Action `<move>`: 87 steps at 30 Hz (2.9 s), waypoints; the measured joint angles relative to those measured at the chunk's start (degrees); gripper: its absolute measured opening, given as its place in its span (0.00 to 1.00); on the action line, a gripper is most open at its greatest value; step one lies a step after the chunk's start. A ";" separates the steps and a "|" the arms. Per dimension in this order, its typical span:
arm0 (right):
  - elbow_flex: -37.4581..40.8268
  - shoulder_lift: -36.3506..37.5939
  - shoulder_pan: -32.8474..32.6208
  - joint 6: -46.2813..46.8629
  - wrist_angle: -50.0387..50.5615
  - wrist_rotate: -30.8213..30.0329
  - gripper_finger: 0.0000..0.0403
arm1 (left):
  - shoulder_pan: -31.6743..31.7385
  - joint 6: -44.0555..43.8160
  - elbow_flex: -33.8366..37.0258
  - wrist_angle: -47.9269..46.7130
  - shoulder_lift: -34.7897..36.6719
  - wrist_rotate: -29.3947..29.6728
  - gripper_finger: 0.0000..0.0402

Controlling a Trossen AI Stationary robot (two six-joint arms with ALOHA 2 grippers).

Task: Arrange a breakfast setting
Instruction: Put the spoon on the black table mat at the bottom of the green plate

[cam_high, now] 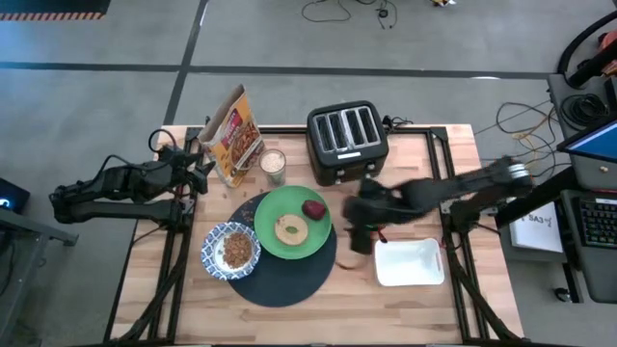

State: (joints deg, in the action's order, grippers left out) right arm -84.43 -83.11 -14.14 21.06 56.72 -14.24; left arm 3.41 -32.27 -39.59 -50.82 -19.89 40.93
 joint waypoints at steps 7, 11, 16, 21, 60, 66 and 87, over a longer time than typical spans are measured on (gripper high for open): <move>10.82 12.77 -11.19 17.06 -0.78 -5.20 0.65 | 0.00 -0.39 0.00 0.03 -0.02 0.02 0.60; 14.45 15.51 -17.27 24.92 -0.71 -8.57 0.60 | 0.02 -0.56 0.00 0.03 0.01 0.02 0.60; 16.40 14.76 -21.89 31.40 1.43 -9.92 0.57 | 0.00 -2.12 0.00 0.06 0.01 0.02 0.60; 18.47 12.44 -23.57 33.44 3.59 -10.75 0.55 | 0.02 -5.50 0.00 0.03 -0.01 0.00 0.60; 24.22 10.99 -23.71 24.24 0.16 -22.84 0.05 | -0.01 -7.51 0.00 0.03 0.00 0.00 0.60; 24.22 12.11 -23.73 24.45 -0.08 -21.33 0.02 | 0.01 -7.50 0.00 0.03 0.00 0.00 0.60; 13.93 15.52 -23.71 22.81 6.48 -24.82 0.02 | 0.02 -7.48 0.00 0.01 0.01 0.02 0.60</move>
State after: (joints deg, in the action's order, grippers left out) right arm -70.49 -67.60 -37.85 43.87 63.20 -39.06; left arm 3.42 -39.75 -39.59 -50.81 -19.88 40.95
